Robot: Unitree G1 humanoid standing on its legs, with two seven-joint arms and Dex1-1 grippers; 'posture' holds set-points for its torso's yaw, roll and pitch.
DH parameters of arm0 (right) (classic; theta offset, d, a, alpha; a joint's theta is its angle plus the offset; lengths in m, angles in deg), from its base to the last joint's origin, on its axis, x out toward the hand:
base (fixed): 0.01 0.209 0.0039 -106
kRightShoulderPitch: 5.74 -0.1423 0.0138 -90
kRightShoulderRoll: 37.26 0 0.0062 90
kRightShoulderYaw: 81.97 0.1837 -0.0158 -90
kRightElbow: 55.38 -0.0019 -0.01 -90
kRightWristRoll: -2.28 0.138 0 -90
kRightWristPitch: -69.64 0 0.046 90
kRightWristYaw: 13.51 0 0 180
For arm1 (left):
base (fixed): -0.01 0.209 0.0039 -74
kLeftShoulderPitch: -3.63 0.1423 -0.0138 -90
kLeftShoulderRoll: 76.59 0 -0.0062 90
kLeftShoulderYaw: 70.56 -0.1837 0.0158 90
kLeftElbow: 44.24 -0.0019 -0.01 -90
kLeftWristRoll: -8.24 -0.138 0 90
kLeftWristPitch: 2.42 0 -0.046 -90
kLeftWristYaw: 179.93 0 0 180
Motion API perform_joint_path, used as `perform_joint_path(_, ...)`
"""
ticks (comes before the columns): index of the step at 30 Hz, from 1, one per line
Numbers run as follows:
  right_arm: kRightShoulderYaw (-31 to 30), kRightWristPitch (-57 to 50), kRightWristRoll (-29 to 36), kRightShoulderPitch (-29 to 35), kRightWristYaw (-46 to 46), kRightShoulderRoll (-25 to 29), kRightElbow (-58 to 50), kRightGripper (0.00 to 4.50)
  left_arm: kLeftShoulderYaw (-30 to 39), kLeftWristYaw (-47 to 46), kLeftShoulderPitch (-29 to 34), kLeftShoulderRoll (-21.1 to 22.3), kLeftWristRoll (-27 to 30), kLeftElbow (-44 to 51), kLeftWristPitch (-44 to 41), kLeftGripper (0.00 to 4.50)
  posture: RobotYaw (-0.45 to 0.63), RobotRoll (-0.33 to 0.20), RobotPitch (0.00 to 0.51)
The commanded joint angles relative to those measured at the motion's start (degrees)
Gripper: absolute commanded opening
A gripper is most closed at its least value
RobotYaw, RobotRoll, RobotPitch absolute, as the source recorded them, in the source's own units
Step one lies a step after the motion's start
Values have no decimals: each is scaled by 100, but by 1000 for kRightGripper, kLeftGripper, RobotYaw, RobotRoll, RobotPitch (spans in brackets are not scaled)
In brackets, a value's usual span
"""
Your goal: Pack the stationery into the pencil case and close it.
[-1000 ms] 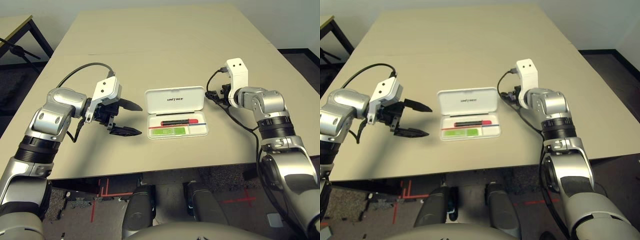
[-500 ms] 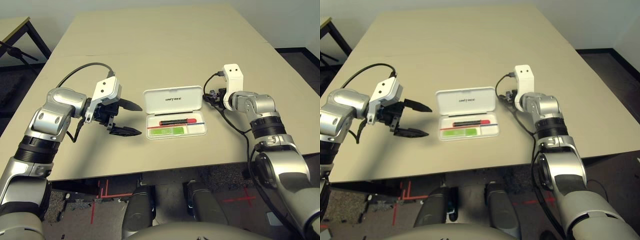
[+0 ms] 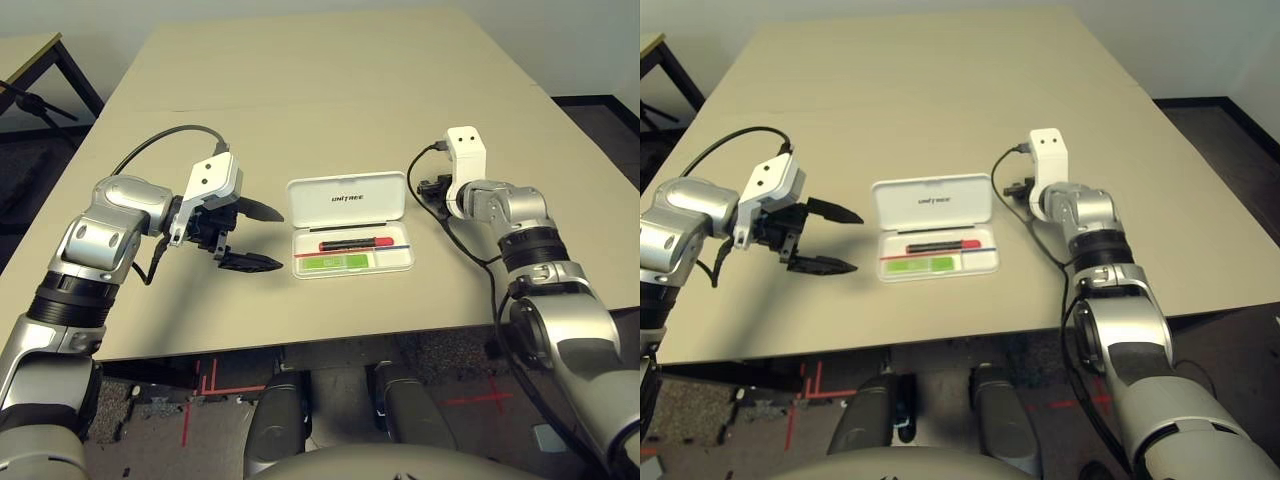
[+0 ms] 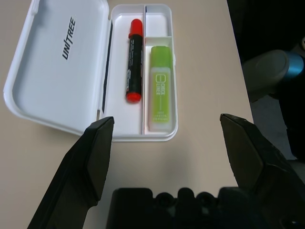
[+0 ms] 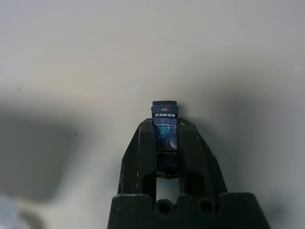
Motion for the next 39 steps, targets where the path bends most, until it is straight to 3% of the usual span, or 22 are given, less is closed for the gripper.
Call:
perform_joint_path(1,-358,-275,25,138,-789,515,-684,335,88,3,54,43,88,38,-2,4500,-38,0,106)
perform_joint_path(7,-1221,-326,412,279,-3303,2112,-1985,335,144,75,96,29,152,37,35,4500,-37,0,106)
perform_joint_path(10,-1386,-32,495,84,-4203,2573,-2156,335,169,97,119,36,174,6,106,4500,-37,0,104)
perform_joint_path(14,-1536,635,465,-167,-5089,2785,-2085,335,208,68,118,21,166,-57,207,4500,-36,0,100)
perform_joint_path(20,-1832,2206,218,-204,-6067,2598,-1887,335,237,-28,153,-22,182,-24,250,4500,-21,0,98)
perform_joint_path(26,-2375,2812,-154,-401,-6588,2102,-1591,335,267,-131,326,-42,245,221,169,4500,14,0,93)
perform_joint_path(39,-2804,3808,-930,-386,-6513,1157,-635,335,356,-331,555,44,363,610,-44,4500,55,0,96)
